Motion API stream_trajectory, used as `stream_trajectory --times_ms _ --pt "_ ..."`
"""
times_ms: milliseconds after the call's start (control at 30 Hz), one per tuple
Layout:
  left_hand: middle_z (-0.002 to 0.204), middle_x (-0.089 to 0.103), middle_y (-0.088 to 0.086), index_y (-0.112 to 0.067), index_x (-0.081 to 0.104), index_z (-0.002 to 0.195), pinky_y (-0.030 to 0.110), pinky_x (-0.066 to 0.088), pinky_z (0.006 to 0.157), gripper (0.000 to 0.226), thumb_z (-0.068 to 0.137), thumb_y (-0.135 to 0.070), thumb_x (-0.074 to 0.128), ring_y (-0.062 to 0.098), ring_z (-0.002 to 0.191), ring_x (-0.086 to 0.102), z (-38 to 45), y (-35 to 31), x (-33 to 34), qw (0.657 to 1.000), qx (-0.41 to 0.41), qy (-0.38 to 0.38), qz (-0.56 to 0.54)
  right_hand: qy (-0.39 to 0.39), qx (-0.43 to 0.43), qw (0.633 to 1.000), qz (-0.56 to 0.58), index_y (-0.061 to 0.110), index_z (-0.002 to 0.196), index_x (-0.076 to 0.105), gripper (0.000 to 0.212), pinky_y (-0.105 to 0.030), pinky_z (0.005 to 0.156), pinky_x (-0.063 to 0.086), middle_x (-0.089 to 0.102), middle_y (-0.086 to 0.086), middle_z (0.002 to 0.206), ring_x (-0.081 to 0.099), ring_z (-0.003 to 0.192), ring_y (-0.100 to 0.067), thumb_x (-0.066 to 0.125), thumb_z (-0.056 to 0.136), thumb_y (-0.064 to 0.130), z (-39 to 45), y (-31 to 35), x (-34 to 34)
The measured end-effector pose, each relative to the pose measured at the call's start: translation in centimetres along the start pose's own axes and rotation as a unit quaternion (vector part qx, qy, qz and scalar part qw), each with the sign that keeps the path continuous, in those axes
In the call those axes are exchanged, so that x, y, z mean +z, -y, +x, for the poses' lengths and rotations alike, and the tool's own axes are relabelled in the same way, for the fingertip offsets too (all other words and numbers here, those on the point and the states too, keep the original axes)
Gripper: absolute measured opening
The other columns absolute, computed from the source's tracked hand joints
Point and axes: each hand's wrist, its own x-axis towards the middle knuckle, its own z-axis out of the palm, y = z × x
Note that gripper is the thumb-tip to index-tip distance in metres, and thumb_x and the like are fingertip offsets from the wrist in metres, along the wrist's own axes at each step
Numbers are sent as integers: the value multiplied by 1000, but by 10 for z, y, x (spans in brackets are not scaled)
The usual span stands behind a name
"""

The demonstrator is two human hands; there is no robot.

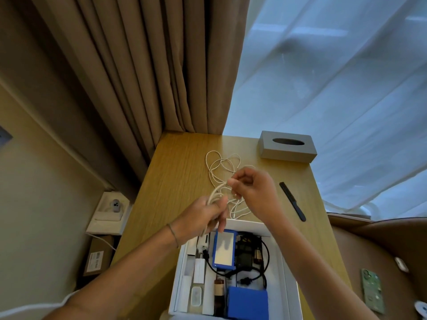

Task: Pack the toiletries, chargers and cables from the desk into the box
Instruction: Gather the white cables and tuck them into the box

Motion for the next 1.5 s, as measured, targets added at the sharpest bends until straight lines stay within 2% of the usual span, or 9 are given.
stream_trajectory --times_ms 133,233,467,600,700,967,1067,1267,1500 --pt "86 77 15 -7 72 101 35 61 59 51 106 -41 35 27 65 71 1 5 2 974 -60 -200 -91 -29 29 998 -57 22 85 68 8 -44 70 61 71 1 73 68 67 -13 73 92 22 -23 -26 27" --pt "90 77 16 -3 73 101 41 62 78 52 106 -40 37 29 84 76 6 16 8 946 -117 -257 -158 -31 43 997 -51 26 85 67 10 -35 68 62 73 6 76 70 71 -9 76 90 22 -37 -35 47" --pt "78 76 10 -7 71 84 35 56 63 48 102 -44 46 23 71 73 9 32 29 893 -155 -293 -304 -6 66 997 -40 23 97 77 20 -37 74 63 76 9 85 72 79 -7 70 91 6 -63 -46 65" --pt "68 67 11 -13 64 76 30 51 61 46 102 -46 46 13 57 60 12 50 33 929 -155 -333 -42 18 80 991 -105 29 99 78 22 -31 73 61 77 14 90 70 75 -4 65 95 13 -71 -59 46" --pt "65 56 3 -15 55 82 33 43 54 39 97 -51 52 16 52 49 7 71 37 940 -126 -274 159 -2 109 985 -132 26 103 76 17 -27 80 58 75 12 95 68 84 -1 63 96 18 -83 -76 30" --pt "80 62 -9 -31 38 110 31 45 51 55 85 -80 30 13 60 58 -7 117 76 870 -15 -102 483 -30 153 983 -96 37 93 71 30 -20 69 55 74 14 87 68 80 3 64 94 8 -115 -103 3" --pt "86 57 -4 -28 41 109 34 44 55 45 91 -68 33 18 68 56 5 128 100 838 27 -74 540 -64 156 982 -80 31 97 74 26 -21 71 55 74 10 89 68 79 -2 64 95 8 -121 -106 -6" --pt "97 53 5 -19 51 113 40 48 65 41 100 -48 24 21 75 50 22 152 137 834 55 -5 549 -83 159 980 -87 29 99 75 22 -10 64 50 73 14 89 67 80 3 63 97 10 -135 -109 -17" --pt "89 59 9 -12 65 95 39 42 70 23 98 -21 44 26 79 51 31 163 144 828 128 -59 542 -92 159 977 -110 26 98 76 19 -24 71 55 73 14 87 68 81 -2 62 96 14 -143 -118 -20"
